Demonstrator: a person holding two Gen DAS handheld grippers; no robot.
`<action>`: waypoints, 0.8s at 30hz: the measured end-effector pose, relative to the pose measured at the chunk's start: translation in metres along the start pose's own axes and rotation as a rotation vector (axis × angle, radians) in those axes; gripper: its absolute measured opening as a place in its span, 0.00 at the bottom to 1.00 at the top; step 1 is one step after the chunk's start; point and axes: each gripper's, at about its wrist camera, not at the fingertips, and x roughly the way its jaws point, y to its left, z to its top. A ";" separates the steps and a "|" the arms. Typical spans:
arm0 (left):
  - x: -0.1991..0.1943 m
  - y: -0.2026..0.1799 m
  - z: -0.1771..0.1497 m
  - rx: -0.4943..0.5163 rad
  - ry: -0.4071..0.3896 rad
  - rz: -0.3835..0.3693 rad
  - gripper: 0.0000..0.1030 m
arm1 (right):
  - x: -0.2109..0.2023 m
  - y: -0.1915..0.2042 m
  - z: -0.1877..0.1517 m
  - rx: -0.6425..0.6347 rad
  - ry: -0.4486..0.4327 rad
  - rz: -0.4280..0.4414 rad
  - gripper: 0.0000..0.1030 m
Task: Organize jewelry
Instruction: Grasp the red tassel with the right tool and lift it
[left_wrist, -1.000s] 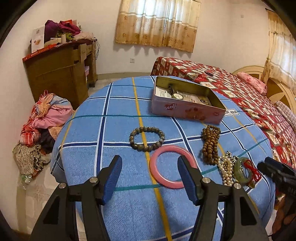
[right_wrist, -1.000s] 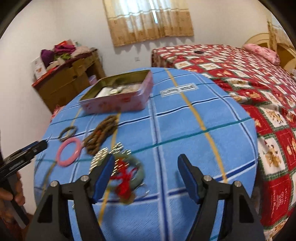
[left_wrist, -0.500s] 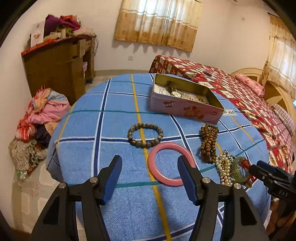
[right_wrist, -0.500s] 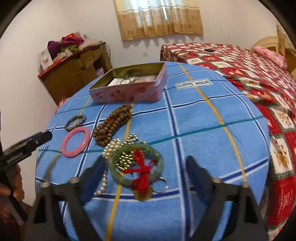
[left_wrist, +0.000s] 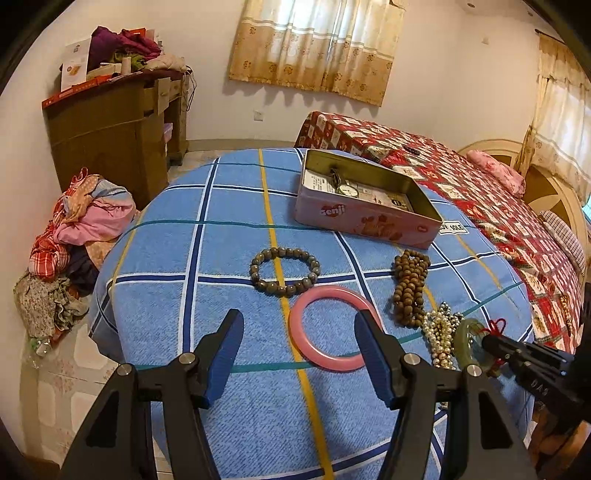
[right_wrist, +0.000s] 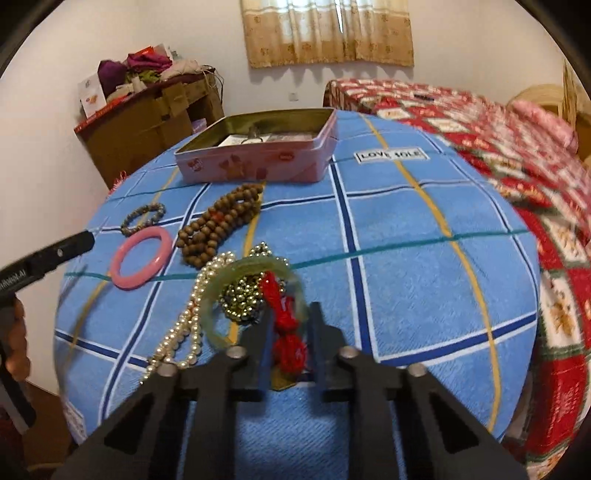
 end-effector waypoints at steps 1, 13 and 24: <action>0.000 0.000 0.000 -0.002 0.000 -0.003 0.61 | -0.003 -0.002 0.002 0.012 -0.004 0.014 0.11; -0.003 0.000 0.001 0.000 -0.001 -0.021 0.61 | -0.007 -0.010 0.019 0.066 -0.023 0.071 0.17; -0.001 -0.005 0.001 0.011 0.003 -0.039 0.61 | -0.031 -0.026 0.035 0.133 -0.084 0.152 0.13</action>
